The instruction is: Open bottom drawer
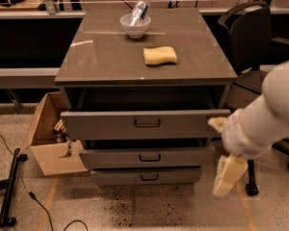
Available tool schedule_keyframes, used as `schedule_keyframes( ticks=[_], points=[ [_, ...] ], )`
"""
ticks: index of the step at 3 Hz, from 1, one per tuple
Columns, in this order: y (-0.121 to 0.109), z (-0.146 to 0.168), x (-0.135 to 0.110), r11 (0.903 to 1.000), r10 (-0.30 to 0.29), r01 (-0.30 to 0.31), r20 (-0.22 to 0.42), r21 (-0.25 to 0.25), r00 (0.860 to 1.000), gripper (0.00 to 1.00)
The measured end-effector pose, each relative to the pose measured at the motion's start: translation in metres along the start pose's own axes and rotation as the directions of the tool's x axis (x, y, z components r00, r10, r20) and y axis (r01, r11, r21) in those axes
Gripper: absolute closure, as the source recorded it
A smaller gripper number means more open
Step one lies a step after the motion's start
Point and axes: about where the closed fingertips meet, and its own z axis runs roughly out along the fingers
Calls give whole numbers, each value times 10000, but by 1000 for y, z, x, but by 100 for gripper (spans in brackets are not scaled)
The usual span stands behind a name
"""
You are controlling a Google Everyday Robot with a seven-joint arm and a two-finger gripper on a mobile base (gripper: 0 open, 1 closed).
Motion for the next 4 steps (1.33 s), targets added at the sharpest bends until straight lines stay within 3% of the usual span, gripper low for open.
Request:
schedule_keyframes(
  ticks=[1,2,3,4],
  points=[
    [14,38,8,10000,37,-37,5,-88,10000,0],
    [13,38,6,9998,57,-55,-82,181,10000,0],
    [24,93,32,9999,-150,150,-24,64,9999,0],
    [8,169,58,9988,-436,431,198,243,9989,0]
  ],
)
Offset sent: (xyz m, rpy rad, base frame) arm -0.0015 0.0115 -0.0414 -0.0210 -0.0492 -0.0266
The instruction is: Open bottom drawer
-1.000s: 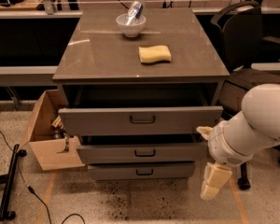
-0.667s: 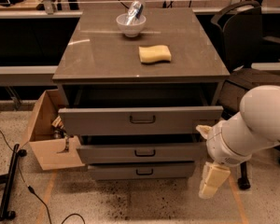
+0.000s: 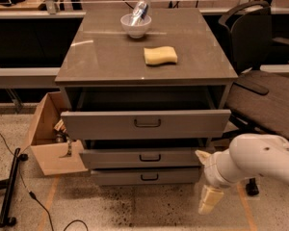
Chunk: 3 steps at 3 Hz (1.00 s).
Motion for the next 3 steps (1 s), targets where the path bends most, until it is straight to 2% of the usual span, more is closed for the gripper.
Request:
schedule_keyframes(
  ticks=[1,2,3],
  points=[
    [-21,59,17,9994,-284,279,267,204,9992,0],
    [-34,125,37,9985,-407,412,122,-367,9991,0],
    [-21,169,53,9925,-52,54,15,-1219,10000,0]
  ],
)
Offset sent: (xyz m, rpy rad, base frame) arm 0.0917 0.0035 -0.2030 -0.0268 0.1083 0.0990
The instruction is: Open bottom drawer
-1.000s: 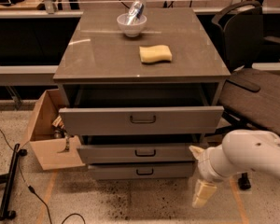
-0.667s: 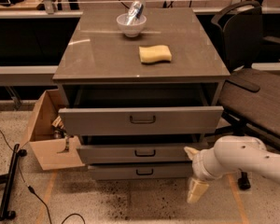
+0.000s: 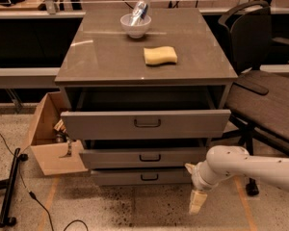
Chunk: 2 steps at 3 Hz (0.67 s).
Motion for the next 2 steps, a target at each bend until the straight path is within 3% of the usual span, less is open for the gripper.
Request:
schedule_keyframes(
  ticks=[2],
  points=[
    [7,15,5,9997,68,-64,148,-229,9999,0]
  ],
)
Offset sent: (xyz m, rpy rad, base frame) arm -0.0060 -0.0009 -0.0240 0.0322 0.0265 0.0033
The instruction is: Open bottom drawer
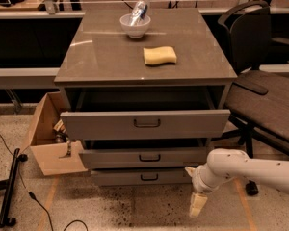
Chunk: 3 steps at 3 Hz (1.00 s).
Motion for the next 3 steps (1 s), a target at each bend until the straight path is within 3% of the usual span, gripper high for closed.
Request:
schedule_keyframes(
  ticks=[1,3],
  points=[
    [1,30,7,9998,-67,76,476,-198,9988,0],
    [-10,149,29,9901,-511,753,1962,-1182,9792,0]
  ],
)
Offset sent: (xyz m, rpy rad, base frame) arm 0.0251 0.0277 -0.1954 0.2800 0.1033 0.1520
